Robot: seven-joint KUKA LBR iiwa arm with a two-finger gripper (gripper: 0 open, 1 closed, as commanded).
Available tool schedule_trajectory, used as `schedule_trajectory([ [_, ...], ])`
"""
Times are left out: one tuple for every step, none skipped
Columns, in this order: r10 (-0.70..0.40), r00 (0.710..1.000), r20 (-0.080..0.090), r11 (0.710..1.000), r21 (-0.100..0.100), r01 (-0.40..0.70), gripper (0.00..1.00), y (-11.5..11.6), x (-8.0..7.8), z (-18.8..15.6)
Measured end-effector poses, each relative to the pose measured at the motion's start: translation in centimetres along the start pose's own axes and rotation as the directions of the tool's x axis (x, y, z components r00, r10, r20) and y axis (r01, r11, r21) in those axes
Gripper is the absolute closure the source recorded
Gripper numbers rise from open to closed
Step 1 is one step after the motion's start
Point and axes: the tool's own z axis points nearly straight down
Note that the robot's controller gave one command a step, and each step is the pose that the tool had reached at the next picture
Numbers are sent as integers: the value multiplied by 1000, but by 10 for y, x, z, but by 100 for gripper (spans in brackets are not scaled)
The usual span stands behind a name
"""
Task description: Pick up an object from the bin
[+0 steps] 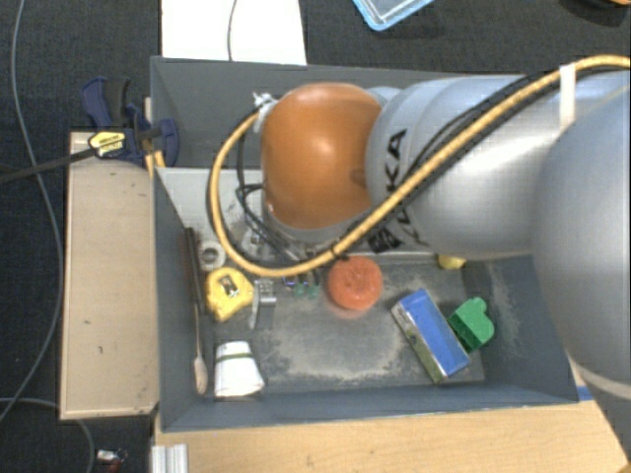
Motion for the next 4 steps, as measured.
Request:
schedule_trajectory([
  [6,1000,7,1000,-2,-6,0,-1,-2,-5],
  [48,999,12,999,-5,-48,0,-41,-12,53],
  [-177,984,13,984,-2,177,0,-42,-3,94],
  [-63,998,11,998,-2,63,0,-92,-11,112],
])
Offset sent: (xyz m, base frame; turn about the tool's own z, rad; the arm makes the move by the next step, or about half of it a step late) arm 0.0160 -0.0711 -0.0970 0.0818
